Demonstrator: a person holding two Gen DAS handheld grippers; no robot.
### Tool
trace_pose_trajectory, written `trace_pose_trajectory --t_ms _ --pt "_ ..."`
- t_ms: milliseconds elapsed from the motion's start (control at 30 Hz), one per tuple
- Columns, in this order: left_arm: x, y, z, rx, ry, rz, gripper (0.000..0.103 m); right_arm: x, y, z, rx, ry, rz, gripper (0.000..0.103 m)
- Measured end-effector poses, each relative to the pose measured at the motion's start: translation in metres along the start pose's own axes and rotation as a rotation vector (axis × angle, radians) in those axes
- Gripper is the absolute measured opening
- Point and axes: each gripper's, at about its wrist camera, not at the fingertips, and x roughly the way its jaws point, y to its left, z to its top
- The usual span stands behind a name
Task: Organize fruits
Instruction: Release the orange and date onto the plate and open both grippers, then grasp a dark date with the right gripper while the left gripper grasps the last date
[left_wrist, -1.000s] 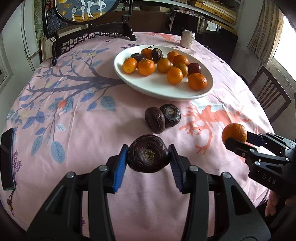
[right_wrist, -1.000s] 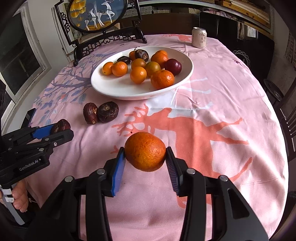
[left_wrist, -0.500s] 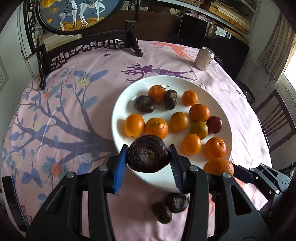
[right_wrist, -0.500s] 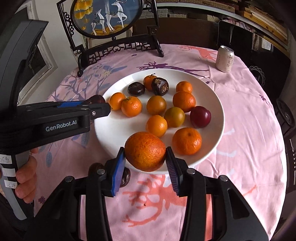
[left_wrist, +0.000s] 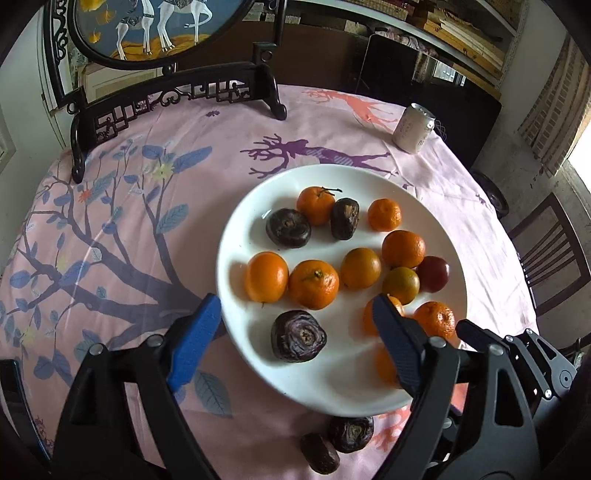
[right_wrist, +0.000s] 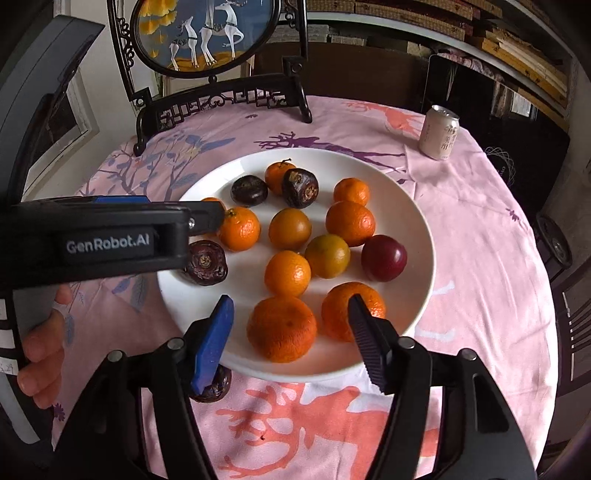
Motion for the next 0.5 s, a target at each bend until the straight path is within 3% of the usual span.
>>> trace_pose_trajectory --t_ms 133,267,500 --pt "-0.031 0.006 -0.015 -0.01 -0.055 0.002 0.087 -0.028 -0.009 -0.013 0.031 -0.028 0.01 0.064" --pt "-0.059 0.011 -0.053 0.008 -0.098 0.032 0.089 -0.055 -0.013 -0.044 0.075 -0.042 -0.003 0.064" --pt "-0.073 0.019 -0.129 0.009 -0.076 0.057 0.089 -0.08 -0.006 -0.09 0.133 -0.039 0.019 0.064"
